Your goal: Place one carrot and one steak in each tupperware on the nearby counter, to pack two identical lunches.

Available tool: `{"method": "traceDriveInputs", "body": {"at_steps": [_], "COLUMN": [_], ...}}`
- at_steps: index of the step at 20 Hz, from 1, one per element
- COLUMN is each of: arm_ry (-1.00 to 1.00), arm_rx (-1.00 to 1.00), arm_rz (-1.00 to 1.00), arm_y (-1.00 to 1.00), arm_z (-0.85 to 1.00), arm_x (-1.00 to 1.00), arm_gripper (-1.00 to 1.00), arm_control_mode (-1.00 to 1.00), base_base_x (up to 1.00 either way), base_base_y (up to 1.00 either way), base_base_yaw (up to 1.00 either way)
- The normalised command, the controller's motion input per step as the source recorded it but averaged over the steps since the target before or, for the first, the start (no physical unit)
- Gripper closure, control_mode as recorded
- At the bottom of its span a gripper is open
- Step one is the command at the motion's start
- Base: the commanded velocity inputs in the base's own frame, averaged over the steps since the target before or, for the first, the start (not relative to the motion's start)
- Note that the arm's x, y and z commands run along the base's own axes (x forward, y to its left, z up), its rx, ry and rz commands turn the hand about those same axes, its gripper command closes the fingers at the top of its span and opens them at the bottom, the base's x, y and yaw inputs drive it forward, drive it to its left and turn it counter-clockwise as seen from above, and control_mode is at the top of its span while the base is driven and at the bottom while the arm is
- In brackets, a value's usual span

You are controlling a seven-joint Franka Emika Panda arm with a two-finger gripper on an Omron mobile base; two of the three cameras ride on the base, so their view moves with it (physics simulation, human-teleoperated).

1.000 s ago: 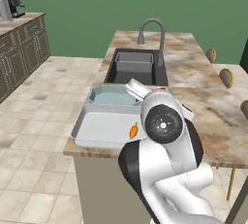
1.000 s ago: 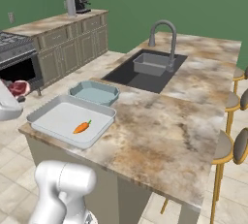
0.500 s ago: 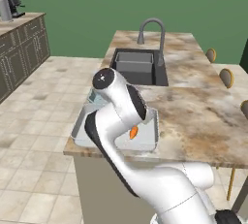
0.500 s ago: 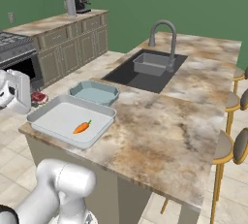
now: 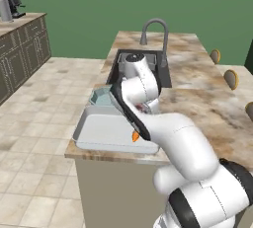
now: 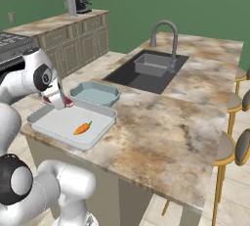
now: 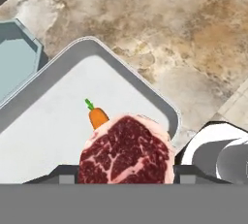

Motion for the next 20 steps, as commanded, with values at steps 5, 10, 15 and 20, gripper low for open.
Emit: {"method": "traceDriveInputs", "body": {"at_steps": [5, 10, 15, 20], "arm_ry": [0.08, 0.01, 0.00, 0.00], "arm_rx": [-0.06, -0.01, 0.00, 0.01], "arm_rz": [0.00, 0.00, 0.00, 0.00], "arm_y": [0.13, 0.25, 0.43, 0.14], "arm_z": [-0.81, -0.78, -0.59, -0.22], "arm_x": [0.41, 0.78, 0.95, 0.44], "arm_gripper": [1.00, 1.00, 1.00, -1.00], "arm_control_mode": [-1.00, -1.00, -1.00, -1.00], "base_base_x": [0.00, 0.00, 0.00, 0.00], "base_base_y": [0.00, 0.00, 0.00, 0.00], "base_base_yaw": [0.00, 0.00, 0.00, 0.00]}}
